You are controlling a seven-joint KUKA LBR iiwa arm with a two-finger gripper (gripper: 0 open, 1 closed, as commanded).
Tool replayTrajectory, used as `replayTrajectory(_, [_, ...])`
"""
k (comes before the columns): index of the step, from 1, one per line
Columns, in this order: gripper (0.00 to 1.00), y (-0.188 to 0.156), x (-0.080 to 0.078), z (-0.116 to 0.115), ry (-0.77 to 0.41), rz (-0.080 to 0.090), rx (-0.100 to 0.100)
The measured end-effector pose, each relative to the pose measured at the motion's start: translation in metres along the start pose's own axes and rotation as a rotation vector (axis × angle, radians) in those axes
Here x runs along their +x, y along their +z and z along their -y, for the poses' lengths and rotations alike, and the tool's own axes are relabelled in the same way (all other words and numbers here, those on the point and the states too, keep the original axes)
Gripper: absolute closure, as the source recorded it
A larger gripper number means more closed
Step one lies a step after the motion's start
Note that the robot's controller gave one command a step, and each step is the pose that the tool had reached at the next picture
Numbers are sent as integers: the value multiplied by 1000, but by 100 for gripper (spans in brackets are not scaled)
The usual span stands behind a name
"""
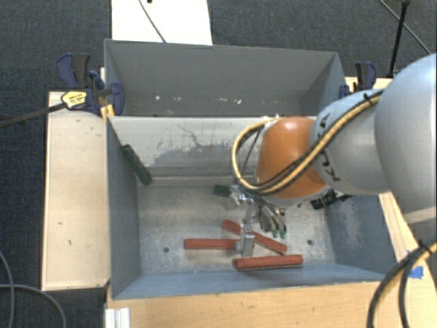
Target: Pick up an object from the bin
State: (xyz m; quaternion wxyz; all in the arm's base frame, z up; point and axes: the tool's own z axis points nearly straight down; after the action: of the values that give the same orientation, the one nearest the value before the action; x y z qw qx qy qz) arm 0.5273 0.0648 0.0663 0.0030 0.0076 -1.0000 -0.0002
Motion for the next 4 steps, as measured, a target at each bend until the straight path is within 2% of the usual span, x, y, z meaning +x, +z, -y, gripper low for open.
replayTrajectory(1, [100,-6,-1,0,4,2,-1])
replayTrajectory(2, [100,-57,-56,-8,-82,17,0])
replayTrajectory(3, [100,-34,-61,27,-191,6,1])
replayTrajectory(4, [100,-39,-49,90,-215,6,4])
